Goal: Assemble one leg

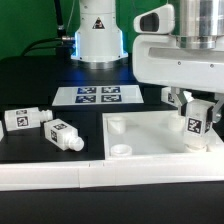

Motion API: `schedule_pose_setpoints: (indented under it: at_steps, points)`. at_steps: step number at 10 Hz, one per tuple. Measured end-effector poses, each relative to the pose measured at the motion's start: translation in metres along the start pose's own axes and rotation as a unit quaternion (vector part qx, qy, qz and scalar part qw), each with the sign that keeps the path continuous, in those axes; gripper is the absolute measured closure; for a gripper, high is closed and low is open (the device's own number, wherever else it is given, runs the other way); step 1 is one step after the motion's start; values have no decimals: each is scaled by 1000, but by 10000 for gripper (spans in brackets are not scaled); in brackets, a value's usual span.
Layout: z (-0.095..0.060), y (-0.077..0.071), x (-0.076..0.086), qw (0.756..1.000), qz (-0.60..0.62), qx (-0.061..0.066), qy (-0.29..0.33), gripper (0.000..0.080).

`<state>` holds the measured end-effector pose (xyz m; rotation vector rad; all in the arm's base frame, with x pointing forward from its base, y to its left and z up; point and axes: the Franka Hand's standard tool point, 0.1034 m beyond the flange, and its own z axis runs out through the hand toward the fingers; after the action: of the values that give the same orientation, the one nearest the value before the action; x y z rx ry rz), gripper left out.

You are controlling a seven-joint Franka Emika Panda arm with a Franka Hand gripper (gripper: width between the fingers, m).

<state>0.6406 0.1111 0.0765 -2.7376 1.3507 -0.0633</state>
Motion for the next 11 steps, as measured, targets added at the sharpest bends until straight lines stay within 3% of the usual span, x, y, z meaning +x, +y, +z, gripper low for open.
schedule_pose_setpoints:
  at_steps: [2,3,6,7,8,9,11]
  points:
    - [1,3,2,987,159,21,-15,509]
    - [1,3,1,975,219,25,-23,509]
    - [1,3,1,982,185,26,-23,509]
    - [1,2,1,995,93,27,-21,406]
    - [3,2,-7,999,-4,20,-26,270]
    - [5,0,-19,996,-79,13,-35,188]
    - [6,2,-16,991,-131,17,-31,157]
